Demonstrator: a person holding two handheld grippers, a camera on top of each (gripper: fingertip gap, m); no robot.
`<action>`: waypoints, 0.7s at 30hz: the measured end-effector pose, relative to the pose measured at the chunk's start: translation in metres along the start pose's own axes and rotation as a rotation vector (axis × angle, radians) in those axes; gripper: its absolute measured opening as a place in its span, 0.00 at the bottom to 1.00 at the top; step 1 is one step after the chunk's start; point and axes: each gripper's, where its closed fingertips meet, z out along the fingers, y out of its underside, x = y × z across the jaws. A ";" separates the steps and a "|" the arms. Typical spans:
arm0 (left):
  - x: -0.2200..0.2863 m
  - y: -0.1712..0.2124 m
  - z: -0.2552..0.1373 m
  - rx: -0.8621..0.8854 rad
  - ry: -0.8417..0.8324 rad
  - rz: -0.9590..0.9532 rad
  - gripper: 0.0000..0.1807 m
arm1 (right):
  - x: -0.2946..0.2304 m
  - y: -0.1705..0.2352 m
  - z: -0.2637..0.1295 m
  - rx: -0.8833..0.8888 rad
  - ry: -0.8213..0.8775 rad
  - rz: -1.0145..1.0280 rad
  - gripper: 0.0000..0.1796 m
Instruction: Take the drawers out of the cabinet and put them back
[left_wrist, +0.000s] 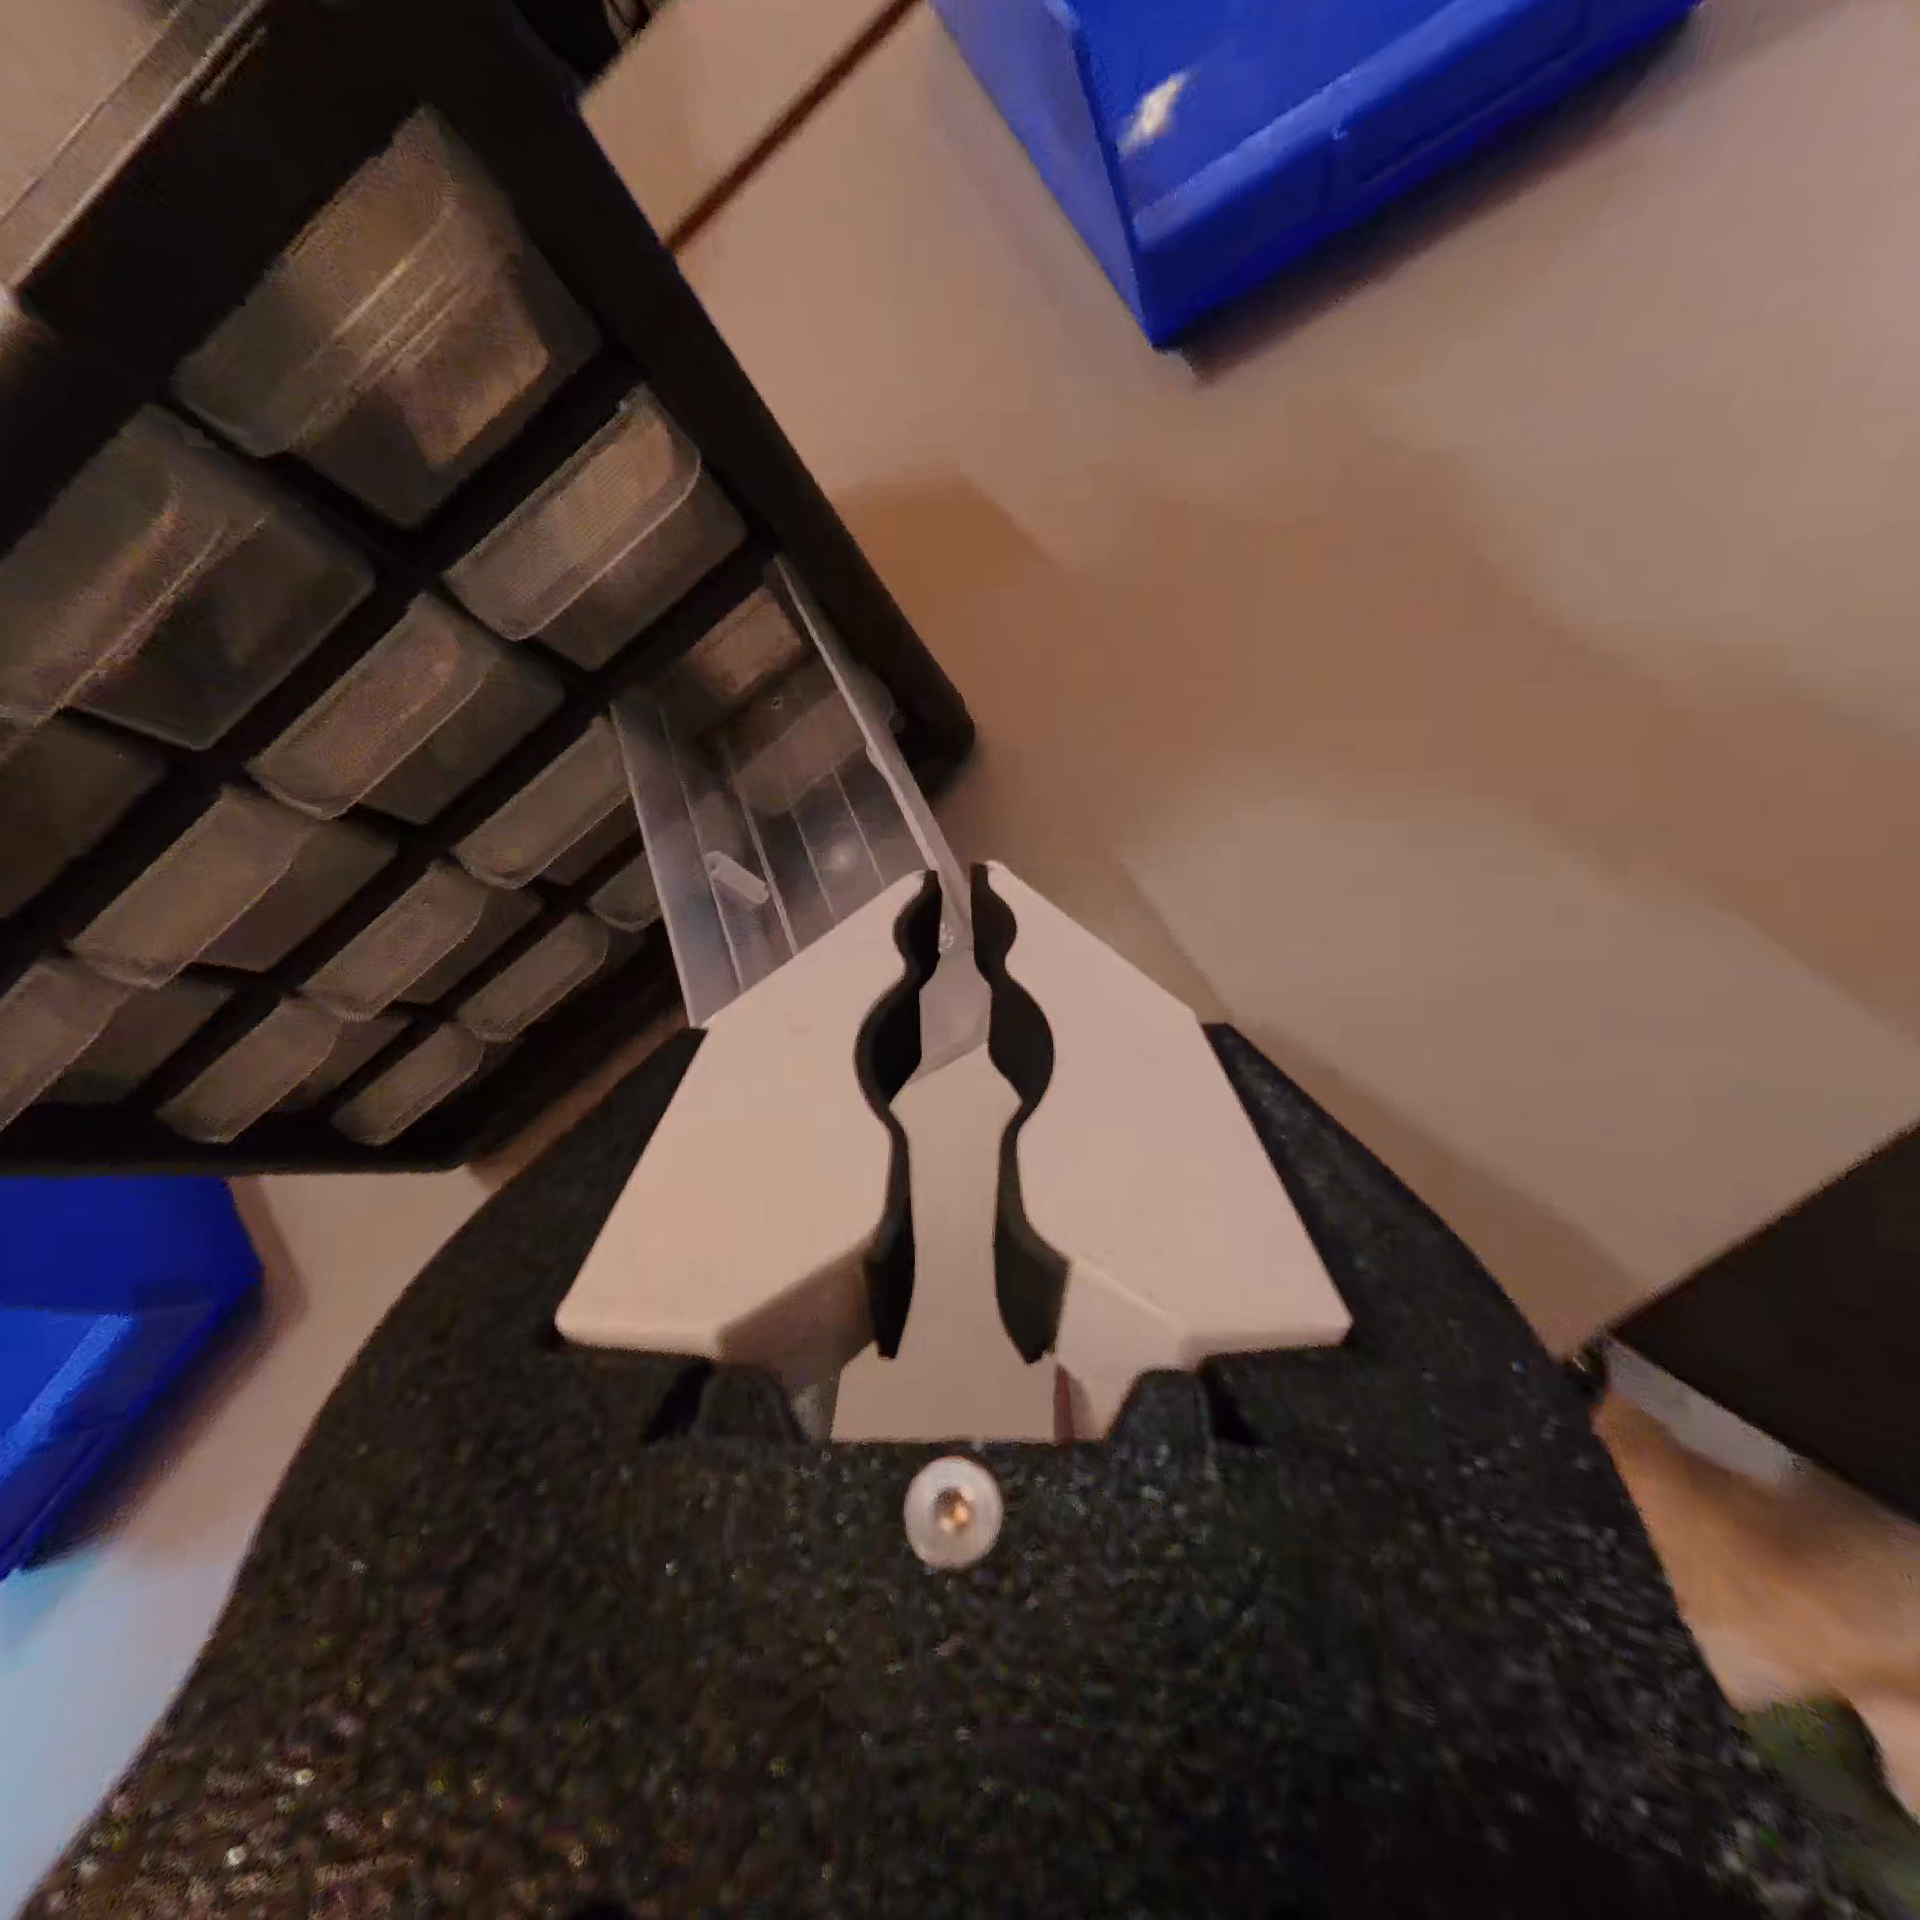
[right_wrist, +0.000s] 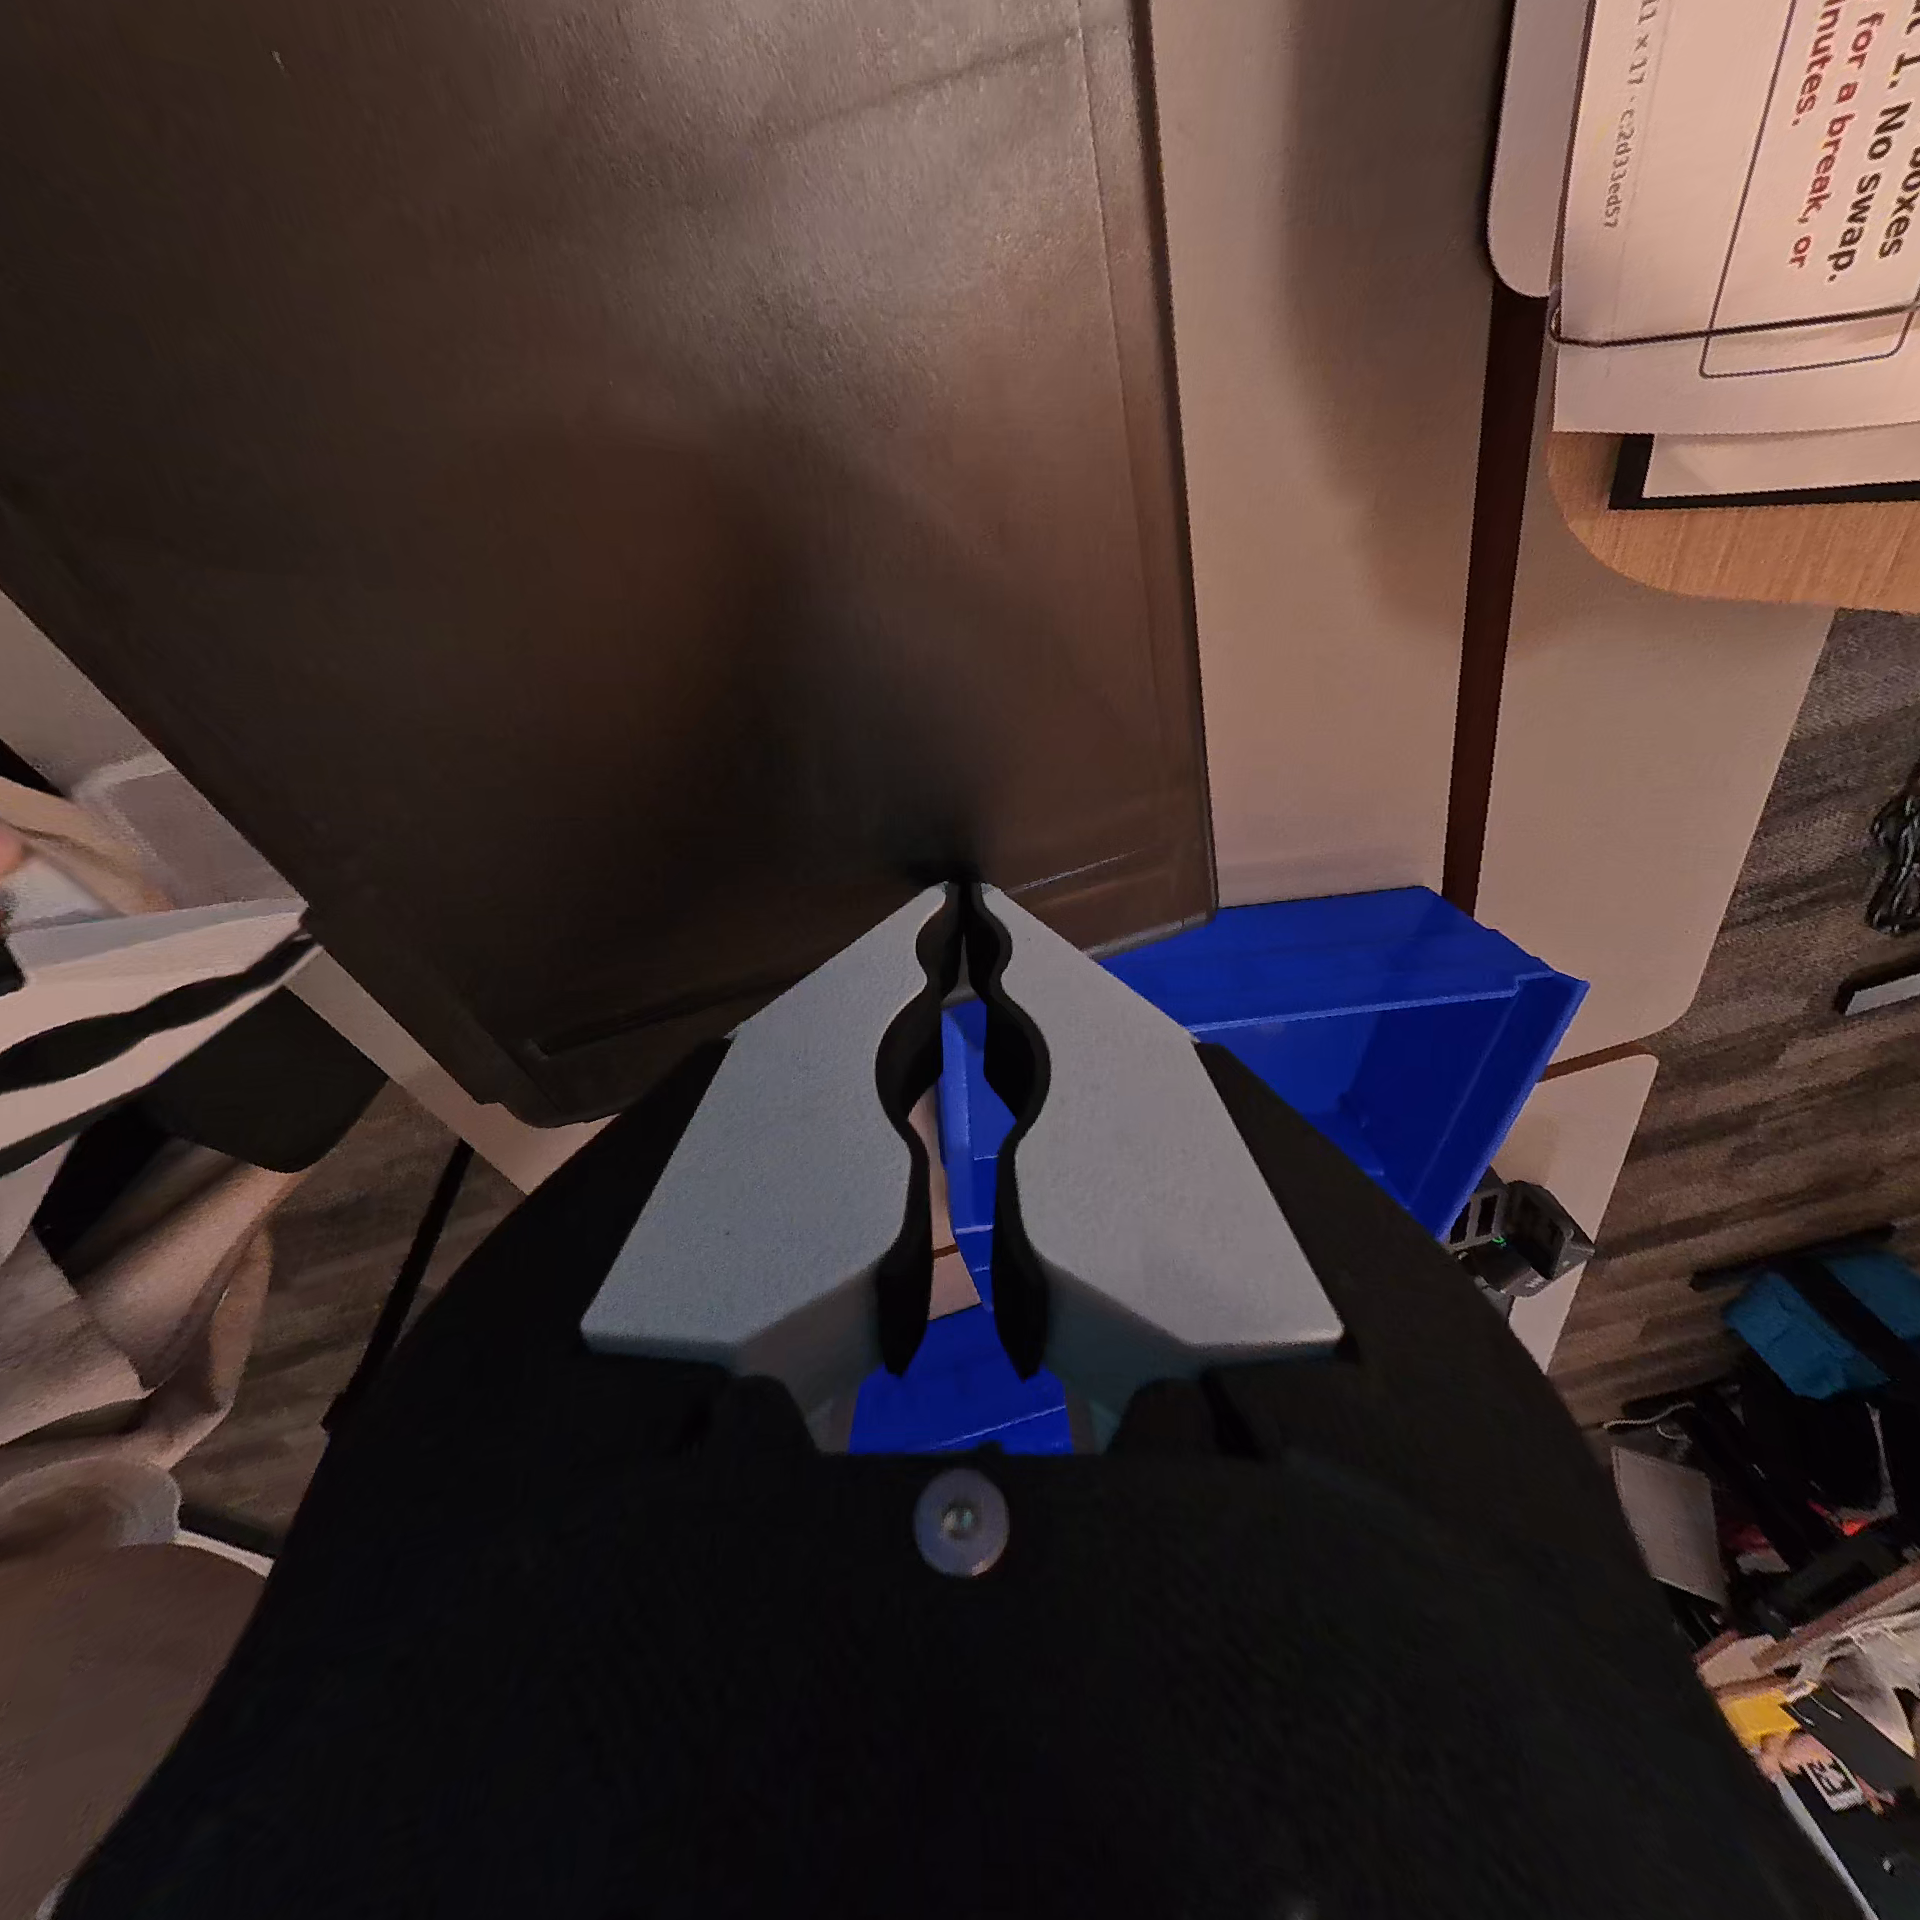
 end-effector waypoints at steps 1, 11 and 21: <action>0.002 0.000 0.006 0.037 -0.029 0.011 0.02 | 0.000 0.000 0.000 0.003 -0.002 0.002 0.00; -0.017 -0.020 0.051 0.248 -0.261 0.137 0.03 | 0.000 0.000 0.000 0.007 0.009 0.001 0.00; -0.024 -0.037 0.057 0.447 -0.274 0.223 0.06 | 0.000 0.000 0.000 0.004 0.009 -0.003 0.00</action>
